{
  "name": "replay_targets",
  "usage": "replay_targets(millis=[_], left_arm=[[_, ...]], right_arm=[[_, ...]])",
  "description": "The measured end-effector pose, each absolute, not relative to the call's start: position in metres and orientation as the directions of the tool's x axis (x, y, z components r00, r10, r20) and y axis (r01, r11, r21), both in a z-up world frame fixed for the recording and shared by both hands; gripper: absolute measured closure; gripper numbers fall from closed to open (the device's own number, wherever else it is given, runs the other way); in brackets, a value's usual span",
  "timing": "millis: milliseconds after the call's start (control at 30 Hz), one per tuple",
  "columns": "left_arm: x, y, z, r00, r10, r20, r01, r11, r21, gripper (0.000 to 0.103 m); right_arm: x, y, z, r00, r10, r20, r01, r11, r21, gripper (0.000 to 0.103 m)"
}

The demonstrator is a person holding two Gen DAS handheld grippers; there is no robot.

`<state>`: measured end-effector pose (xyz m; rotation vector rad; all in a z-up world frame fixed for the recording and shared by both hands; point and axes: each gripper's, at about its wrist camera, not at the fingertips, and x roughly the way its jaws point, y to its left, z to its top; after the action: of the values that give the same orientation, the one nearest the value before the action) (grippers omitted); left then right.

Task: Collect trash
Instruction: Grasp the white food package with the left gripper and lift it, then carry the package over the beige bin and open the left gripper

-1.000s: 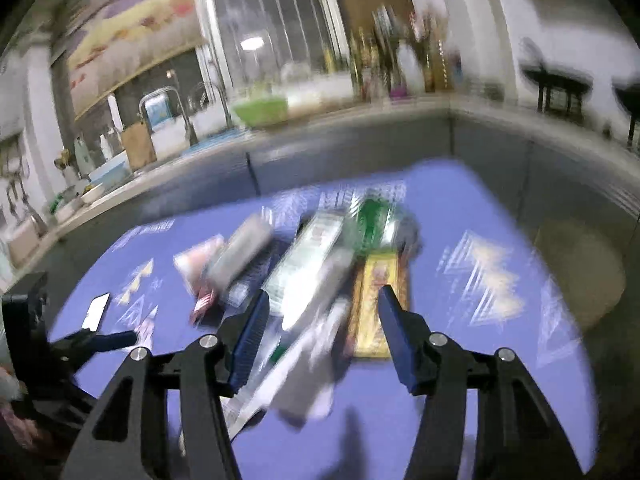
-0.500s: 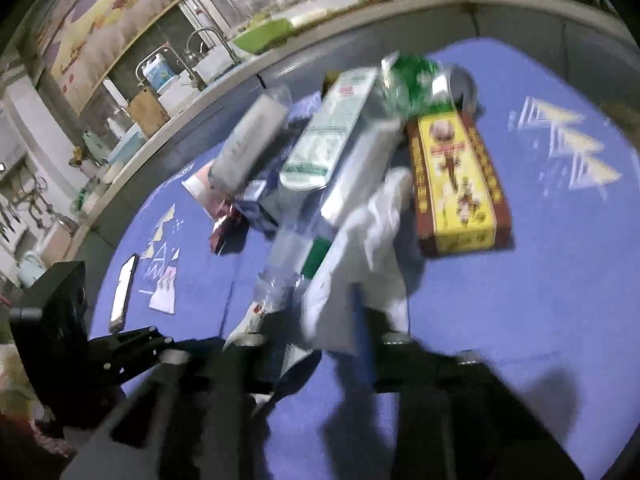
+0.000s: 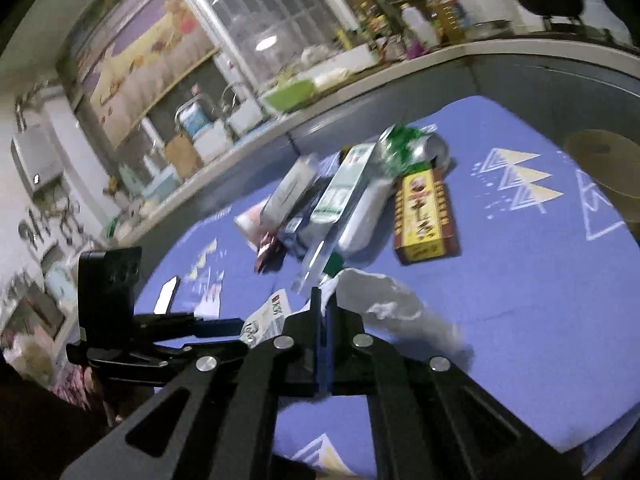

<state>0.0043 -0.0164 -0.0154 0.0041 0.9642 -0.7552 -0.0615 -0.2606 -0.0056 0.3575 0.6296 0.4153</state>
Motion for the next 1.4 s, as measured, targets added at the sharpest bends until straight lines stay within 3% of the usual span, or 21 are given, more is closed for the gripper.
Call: replay_targets(millis=[300, 533, 767, 967, 1133, 1167, 1233, 1400], left_arm=[[0.044, -0.069, 0.025, 0.339, -0.632, -0.697, 0.635, 0.700, -0.325, 0.059], [0.091, -0.153, 0.059, 0.330, -0.667, -0.668, 0.693, 0.652, -0.308, 0.059], [0.163, -0.275, 0.068, 0.259, -0.711, -0.654, 0.687, 0.611, -0.393, 0.059], [0.216, -0.381, 0.040, 0.207, -0.696, -0.687, 0.660, 0.618, -0.427, 0.059], [0.244, -0.445, 0.002, 0.164, -0.660, -0.733, 0.624, 0.645, -0.442, 0.058], [0.248, -0.456, -0.006, 0.165, -0.642, -0.749, 0.609, 0.664, -0.434, 0.057], [0.258, -0.470, -0.020, 0.143, -0.610, -0.780, 0.578, 0.691, -0.434, 0.036], [0.268, -0.471, -0.035, 0.139, -0.587, -0.797, 0.508, 0.733, -0.452, 0.032]], right_arm=[[-0.050, -0.310, 0.019, 0.829, 0.406, -0.385, -0.218, 0.868, 0.446, 0.103], [-0.024, -0.377, 0.026, 0.886, 0.306, -0.349, -0.142, 0.894, 0.425, 0.103], [0.031, -0.473, 0.016, 0.905, 0.204, -0.373, -0.009, 0.887, 0.462, 0.103], [0.070, -0.539, -0.023, 0.865, 0.146, -0.480, 0.134, 0.855, 0.501, 0.103], [0.088, -0.586, -0.068, 0.844, 0.211, -0.494, 0.211, 0.716, 0.666, 0.103], [0.088, -0.594, -0.078, 0.840, 0.233, -0.490, 0.226, 0.670, 0.707, 0.103], [0.092, -0.605, -0.090, 0.821, 0.279, -0.498, 0.241, 0.622, 0.746, 0.103], [0.095, -0.605, -0.096, 0.808, 0.323, -0.492, 0.219, 0.611, 0.761, 0.101]])
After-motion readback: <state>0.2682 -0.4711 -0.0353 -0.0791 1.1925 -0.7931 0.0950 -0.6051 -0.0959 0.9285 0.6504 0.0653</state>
